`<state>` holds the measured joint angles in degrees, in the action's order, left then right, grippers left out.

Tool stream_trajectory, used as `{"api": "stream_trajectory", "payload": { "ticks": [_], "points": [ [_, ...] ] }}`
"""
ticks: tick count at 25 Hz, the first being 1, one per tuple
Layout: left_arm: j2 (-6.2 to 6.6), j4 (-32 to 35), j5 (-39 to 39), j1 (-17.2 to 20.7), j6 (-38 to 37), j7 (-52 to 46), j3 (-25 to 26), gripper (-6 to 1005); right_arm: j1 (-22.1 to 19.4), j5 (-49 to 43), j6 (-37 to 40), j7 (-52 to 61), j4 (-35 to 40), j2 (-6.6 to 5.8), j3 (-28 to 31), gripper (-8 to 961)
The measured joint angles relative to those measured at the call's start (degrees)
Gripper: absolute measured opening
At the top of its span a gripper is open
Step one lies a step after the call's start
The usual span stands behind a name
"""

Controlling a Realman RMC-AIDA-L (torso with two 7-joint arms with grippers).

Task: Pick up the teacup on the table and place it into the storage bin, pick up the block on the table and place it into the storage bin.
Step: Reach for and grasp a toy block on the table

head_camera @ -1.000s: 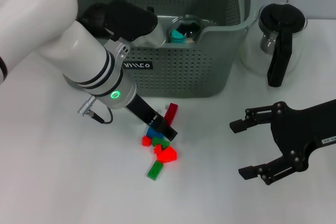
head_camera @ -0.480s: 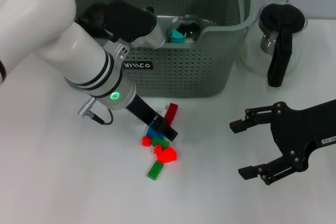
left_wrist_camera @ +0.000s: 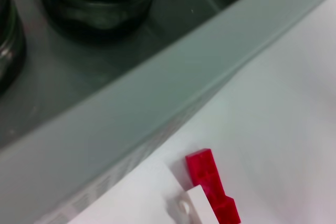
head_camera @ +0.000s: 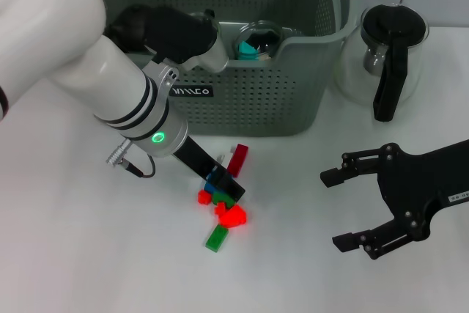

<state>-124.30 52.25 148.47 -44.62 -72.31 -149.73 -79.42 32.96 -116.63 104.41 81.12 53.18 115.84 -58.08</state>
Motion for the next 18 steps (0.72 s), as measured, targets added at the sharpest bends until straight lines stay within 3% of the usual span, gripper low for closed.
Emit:
{"api": "stream_trajectory", "payload": {
  "ticks": [18],
  "points": [
    [-0.16,-0.42,-6.5,-0.47,-2.11,2.69,-0.72,792,-0.2,0.0,0.11,0.0,0.23,0.08,0.16,928]
  ]
}}
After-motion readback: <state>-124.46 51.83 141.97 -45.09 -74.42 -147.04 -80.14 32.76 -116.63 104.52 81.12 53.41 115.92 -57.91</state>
